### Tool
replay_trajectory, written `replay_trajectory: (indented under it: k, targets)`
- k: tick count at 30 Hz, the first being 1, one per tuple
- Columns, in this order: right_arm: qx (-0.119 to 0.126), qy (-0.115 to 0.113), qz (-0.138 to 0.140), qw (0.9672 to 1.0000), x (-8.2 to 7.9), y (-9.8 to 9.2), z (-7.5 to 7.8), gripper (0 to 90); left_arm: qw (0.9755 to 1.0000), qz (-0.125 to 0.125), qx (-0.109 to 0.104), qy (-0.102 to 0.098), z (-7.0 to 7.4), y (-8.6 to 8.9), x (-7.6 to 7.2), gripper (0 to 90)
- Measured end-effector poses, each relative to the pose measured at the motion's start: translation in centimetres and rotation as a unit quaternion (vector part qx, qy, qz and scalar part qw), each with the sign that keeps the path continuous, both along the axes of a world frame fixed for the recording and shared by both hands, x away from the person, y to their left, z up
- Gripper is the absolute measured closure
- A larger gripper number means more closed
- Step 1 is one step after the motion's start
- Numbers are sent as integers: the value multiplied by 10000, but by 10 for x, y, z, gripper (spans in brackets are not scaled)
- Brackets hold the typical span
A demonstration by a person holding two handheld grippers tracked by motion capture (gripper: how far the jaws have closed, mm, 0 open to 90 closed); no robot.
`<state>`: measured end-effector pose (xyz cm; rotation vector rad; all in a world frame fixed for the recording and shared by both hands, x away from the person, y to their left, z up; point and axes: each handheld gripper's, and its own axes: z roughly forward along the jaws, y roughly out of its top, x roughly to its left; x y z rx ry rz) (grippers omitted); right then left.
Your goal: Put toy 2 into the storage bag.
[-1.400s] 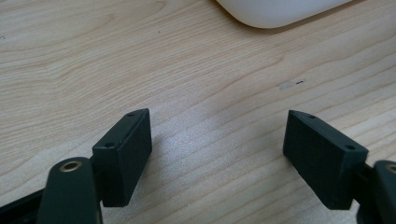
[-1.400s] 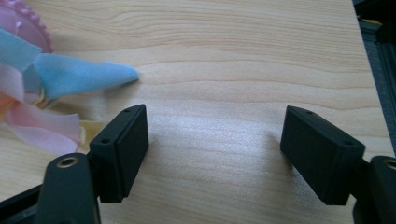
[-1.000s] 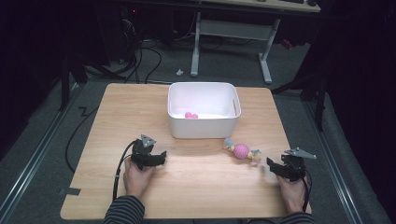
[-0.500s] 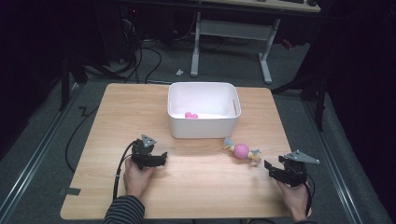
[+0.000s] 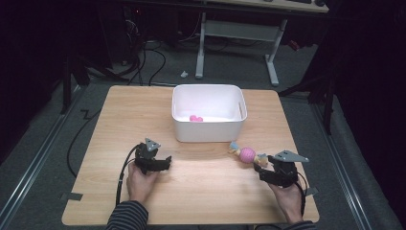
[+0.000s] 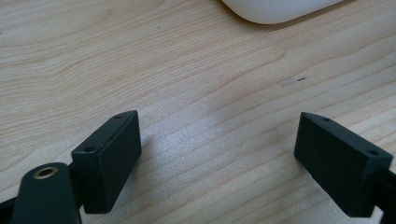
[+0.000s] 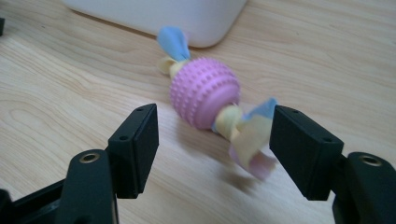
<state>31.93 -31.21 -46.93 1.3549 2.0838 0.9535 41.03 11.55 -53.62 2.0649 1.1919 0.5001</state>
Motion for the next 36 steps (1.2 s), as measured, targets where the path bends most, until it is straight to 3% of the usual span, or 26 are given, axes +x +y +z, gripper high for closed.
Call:
replay_trajectory:
  k: [11, 20, 24, 36]
  targets:
    - [-60, 61, 240, 9997, 25, 19, 8, 312, 10000, 1, -1, 0, 0, 0, 0, 151]
    - [-213, 395, 267, 9986, 52, 25, 0, 259, 10000, 1, -2, 0, 0, 0, 0, 150]
    - [-410, 490, 345, 9974, 61, 31, -4, 256, 10000, 3, -4, 0, 0, 0, 0, 151]
    - [-684, 887, 342, 9931, 75, 33, -20, 274, 10000, 3, -3, -1, 0, 0, 0, 151]
